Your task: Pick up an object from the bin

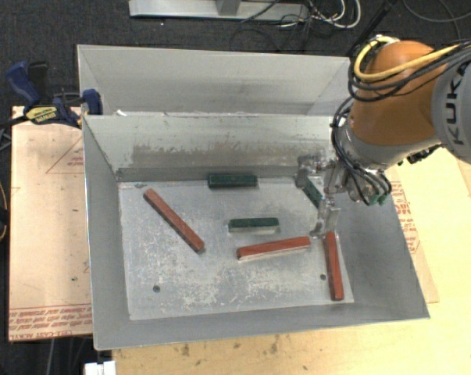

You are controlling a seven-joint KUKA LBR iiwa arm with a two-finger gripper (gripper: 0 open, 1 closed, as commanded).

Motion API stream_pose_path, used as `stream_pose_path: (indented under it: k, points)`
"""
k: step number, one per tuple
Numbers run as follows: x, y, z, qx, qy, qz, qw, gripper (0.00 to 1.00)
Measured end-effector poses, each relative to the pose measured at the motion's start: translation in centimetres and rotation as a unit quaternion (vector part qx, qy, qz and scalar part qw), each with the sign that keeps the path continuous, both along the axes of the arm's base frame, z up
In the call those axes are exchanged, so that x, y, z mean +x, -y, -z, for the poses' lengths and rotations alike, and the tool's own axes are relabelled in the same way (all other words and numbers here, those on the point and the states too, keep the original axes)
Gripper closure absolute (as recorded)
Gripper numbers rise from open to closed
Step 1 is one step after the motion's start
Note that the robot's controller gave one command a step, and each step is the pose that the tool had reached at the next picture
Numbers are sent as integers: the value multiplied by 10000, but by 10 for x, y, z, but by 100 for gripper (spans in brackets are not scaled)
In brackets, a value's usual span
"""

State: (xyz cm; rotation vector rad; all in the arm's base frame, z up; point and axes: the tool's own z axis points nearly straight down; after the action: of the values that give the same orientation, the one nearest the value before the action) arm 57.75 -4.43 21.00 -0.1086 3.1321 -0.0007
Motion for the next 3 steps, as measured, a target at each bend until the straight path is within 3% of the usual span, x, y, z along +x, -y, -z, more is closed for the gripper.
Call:
stream_pose_path:
  k: [1, 2, 3]
  points:
    - [48, -17, 50, -2, 17, -340, 9994, 0]
    - [26, -9, 88, 11, -17, -176, 9998, 0]
    - [25, -51, 139, 14, -19, -136, 9999, 100]
